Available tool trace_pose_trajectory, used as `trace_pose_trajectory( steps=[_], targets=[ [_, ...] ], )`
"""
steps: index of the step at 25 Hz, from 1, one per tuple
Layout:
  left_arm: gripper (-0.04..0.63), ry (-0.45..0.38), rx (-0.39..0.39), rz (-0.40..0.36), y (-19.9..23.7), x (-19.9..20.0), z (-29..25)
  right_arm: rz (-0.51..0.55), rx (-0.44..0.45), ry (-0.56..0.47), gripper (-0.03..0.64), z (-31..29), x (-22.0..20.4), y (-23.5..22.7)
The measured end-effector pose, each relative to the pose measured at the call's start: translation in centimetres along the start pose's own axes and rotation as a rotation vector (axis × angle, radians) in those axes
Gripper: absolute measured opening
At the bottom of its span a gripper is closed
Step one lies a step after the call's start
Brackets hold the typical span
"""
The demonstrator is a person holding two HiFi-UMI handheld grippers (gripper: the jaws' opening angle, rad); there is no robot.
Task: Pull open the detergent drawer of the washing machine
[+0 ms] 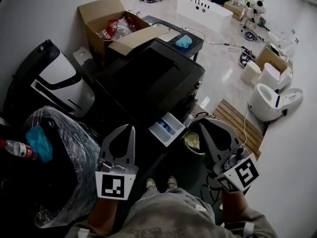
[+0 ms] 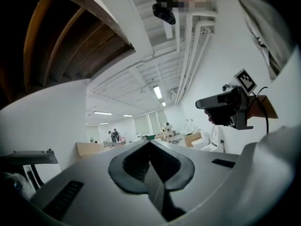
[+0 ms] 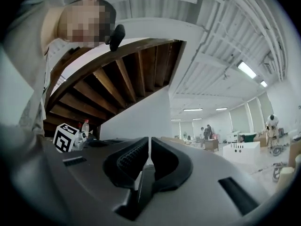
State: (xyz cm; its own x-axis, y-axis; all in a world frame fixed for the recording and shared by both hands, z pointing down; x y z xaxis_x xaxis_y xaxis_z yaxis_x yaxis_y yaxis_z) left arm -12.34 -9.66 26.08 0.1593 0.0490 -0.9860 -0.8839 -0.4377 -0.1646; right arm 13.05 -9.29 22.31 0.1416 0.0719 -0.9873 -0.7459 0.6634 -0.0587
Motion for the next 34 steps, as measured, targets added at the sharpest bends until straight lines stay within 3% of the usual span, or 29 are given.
trace_pose_trajectory(
  steps=[4, 8, 24, 34],
  targets=[
    [0.017, -0.036, -0.007, -0.017, -0.1, 2.4, 1.3, 0.139, -0.018, 0.032, 0.040, 0.7, 1.9, 1.4],
    [0.017, -0.050, -0.020, -0.041, -0.2, 3.3, 2.2, 0.187, -0.031, 0.008, 0.038, 0.3, 3.3, 3.0],
    [0.016, 0.024, 0.001, 0.045, 0.1, 0.8, 4.3, 0.126, -0.003, 0.130, 0.035, 0.6, -0.8, 4.0],
    [0.017, 0.020, 0.014, 0.041, 0.4, 0.5, 4.6, 0.127, -0.015, 0.164, 0.035, 0.8, -1.6, 3.6]
  ],
)
Point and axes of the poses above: the fingertips, and each gripper's own axes: z backward along the fingers, y to its left, x out of its top, the point moved 8 cm from there along z, backward along the fingers
